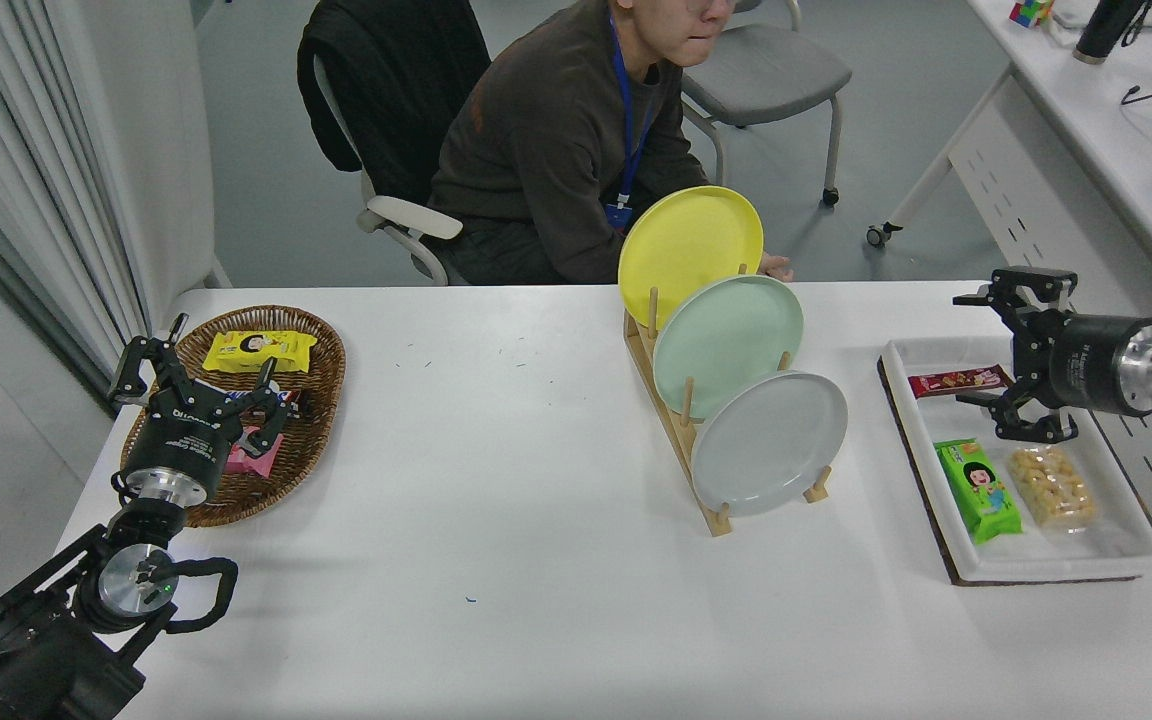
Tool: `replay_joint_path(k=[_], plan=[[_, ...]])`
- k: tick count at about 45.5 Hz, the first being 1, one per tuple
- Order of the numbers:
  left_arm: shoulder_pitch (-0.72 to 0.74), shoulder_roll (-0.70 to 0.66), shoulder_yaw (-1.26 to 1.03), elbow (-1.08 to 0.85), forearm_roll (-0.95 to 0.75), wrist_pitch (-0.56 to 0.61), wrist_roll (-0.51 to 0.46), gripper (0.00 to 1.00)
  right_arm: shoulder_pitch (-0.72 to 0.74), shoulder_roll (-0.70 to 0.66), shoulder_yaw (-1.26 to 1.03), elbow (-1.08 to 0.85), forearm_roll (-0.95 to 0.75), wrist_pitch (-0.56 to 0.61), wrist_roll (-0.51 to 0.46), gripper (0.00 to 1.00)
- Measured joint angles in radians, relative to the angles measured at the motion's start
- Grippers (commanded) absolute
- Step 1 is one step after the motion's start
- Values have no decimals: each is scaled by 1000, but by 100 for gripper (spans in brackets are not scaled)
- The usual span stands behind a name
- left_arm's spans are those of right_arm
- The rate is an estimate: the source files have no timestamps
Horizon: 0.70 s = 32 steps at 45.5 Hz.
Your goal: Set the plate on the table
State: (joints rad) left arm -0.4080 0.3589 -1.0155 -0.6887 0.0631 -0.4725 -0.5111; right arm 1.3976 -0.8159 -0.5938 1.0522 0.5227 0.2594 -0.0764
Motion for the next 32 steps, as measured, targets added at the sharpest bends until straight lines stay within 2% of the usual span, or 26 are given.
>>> replay_joint_path(k=[18, 32], plan=[[0, 0, 0, 0, 0, 0, 0, 98, 9, 14, 74, 26, 42, -66, -237, 100], [0, 0, 0, 0, 0, 0, 0, 98, -62, 14, 299, 35, 22, -78, -311, 100]])
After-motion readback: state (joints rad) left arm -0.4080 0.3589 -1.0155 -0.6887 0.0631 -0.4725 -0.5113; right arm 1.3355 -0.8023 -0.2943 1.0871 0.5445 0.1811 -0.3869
